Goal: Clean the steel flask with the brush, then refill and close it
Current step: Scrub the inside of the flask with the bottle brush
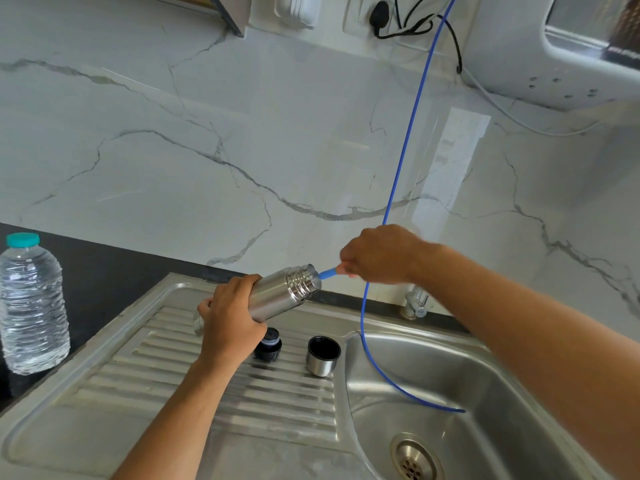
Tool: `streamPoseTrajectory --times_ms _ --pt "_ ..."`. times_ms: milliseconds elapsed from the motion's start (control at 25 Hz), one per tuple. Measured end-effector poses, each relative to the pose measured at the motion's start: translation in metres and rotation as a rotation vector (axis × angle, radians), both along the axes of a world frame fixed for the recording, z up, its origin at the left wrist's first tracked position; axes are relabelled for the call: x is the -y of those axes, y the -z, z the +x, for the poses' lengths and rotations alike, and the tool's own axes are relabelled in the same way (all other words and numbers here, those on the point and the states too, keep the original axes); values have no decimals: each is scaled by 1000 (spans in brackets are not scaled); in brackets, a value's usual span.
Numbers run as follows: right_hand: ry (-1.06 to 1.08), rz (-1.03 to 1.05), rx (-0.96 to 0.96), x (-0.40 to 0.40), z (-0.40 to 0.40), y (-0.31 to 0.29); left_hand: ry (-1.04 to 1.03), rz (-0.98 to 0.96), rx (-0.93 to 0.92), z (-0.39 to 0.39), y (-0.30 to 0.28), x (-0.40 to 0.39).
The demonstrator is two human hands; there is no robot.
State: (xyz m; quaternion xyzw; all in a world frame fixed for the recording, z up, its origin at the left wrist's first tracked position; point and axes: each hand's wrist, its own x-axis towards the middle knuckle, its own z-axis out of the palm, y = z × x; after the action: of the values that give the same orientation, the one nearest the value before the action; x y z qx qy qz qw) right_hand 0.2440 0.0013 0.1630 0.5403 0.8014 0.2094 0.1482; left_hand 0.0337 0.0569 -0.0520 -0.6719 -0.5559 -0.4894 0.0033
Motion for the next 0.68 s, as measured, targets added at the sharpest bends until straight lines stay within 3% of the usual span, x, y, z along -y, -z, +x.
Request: streamPoseTrajectory --times_ms 40,120,440,680 --pt "-85 120 127 4 -4 10 0 -10 16 0 0 0" --pt "-189 181 181 10 -13 19 7 -13 35 2 -2 1" --pt "74 -216 -310 14 14 -24 -10 123 5 -1 -3 3" --pt "63 -110 -256 10 -7 -4 23 86 74 12 2 6"
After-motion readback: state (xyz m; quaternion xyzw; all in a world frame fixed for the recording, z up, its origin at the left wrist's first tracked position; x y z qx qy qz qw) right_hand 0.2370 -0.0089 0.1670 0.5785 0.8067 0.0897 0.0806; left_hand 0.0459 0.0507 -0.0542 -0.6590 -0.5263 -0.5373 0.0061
